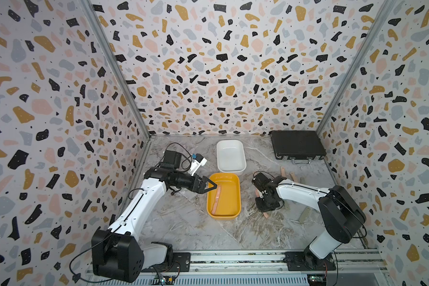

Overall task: Place the fruit knives into the storage box by color
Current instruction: Pick up the fruit knife from the center of the board, then place the fruit knife in the storage box.

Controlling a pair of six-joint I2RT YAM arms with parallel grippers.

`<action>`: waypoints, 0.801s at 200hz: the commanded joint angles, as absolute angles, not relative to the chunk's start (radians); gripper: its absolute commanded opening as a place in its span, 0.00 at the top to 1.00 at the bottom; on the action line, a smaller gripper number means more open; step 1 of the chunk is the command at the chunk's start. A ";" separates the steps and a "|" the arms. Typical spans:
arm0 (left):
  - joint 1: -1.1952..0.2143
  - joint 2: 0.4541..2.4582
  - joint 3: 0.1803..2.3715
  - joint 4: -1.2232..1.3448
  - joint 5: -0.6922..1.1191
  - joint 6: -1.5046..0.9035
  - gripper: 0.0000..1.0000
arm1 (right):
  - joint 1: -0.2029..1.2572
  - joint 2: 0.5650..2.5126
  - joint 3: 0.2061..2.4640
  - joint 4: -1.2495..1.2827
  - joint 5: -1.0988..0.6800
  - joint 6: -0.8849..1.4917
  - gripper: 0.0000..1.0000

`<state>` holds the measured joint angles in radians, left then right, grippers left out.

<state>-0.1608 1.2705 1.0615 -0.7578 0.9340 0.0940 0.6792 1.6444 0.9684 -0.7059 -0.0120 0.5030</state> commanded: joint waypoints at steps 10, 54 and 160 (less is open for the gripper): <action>-0.115 1.260 1.067 -0.764 0.955 0.106 0.00 | 0.684 1.599 1.032 -0.769 -0.021 0.487 0.80; -0.059 1.250 1.071 -0.773 0.978 0.105 0.00 | 0.692 1.559 1.105 -0.828 -0.028 0.486 0.81; 0.001 1.266 1.068 -0.772 1.005 0.094 0.00 | 0.791 1.737 1.445 -0.806 -0.120 0.503 0.82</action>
